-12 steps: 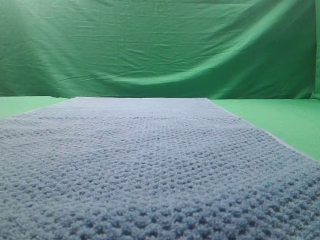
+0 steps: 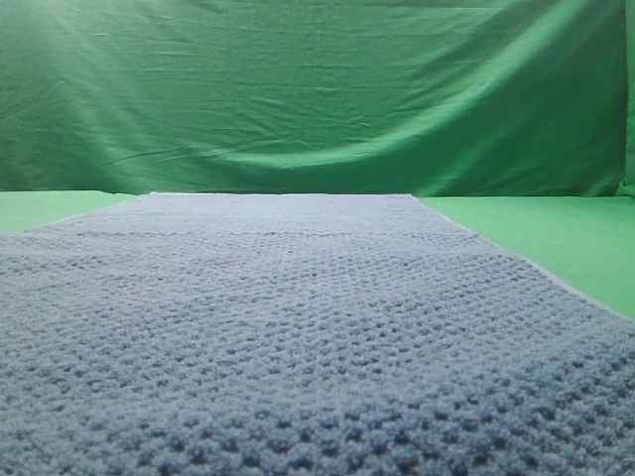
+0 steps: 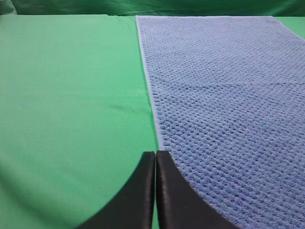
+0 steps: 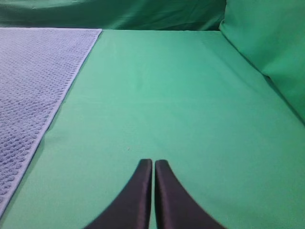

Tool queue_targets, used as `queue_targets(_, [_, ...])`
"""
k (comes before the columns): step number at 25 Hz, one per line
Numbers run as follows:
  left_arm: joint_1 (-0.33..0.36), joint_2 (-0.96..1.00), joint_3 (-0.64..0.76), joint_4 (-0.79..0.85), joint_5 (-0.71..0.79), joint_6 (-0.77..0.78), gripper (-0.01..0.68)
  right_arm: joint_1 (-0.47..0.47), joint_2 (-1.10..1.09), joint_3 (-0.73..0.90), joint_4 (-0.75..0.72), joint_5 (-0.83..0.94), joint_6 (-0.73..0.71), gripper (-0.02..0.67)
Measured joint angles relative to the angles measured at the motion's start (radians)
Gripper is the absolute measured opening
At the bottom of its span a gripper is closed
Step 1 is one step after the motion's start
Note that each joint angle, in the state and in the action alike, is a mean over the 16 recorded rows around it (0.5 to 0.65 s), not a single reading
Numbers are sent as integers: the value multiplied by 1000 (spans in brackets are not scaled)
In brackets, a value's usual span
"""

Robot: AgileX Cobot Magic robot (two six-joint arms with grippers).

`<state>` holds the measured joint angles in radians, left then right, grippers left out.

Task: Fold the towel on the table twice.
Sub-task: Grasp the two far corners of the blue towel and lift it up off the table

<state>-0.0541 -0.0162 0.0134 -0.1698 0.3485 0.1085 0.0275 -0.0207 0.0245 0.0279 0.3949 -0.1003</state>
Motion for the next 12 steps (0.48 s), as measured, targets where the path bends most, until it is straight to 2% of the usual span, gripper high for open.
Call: queue_targets(12, [0, 0, 1, 0, -23, 0, 0, 0, 0, 1, 0, -26, 0, 0])
